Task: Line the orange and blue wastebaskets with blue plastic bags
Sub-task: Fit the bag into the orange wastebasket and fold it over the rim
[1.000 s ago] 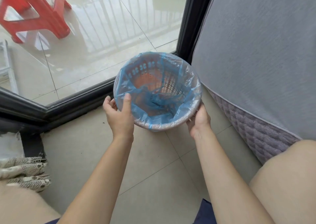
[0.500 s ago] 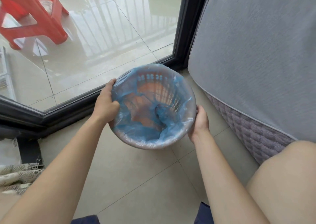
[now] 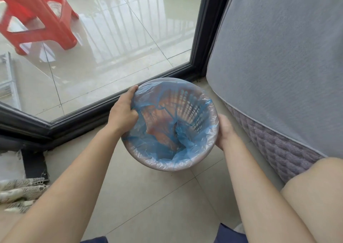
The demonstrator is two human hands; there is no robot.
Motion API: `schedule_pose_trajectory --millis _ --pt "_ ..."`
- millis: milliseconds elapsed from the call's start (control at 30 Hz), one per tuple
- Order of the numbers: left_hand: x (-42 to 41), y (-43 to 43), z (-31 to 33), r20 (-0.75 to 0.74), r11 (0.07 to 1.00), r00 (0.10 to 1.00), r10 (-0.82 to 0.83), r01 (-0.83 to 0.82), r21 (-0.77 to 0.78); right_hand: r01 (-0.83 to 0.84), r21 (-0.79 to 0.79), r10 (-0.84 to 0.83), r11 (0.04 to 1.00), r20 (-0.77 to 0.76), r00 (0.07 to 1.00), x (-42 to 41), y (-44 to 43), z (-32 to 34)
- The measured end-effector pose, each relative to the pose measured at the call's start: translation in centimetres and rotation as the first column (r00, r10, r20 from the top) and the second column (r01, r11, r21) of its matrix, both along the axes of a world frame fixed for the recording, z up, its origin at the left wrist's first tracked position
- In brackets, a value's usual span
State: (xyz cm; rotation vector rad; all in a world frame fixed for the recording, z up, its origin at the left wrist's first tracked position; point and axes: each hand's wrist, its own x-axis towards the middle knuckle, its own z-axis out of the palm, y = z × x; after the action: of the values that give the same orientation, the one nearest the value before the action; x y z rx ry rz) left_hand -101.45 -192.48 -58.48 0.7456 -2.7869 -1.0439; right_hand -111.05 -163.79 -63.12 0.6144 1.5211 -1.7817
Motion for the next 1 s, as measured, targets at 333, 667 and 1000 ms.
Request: schedule_pose_trajectory --millis 333,667,1000 --pt "-1.5 -0.1 0.0 0.064 0.950 0.958 -0.279 0.285 -0.127 -0.342 0.089 0.348 0.935 -0.067 0.935 -5.2 -1.9 3.4" --pt "-0.4 -0.4 1.9 0.138 0.899 0.951 -0.275 0.306 -0.314 -0.516 0.340 0.552 0.786 -0.011 0.834 -6.1 -3.0 3.2" --pt "7.1 5.2 0.6 0.015 0.960 0.960 0.279 -0.279 -0.034 -0.671 0.214 0.687 0.710 -0.006 0.726 -6.8 -7.0 6.0"
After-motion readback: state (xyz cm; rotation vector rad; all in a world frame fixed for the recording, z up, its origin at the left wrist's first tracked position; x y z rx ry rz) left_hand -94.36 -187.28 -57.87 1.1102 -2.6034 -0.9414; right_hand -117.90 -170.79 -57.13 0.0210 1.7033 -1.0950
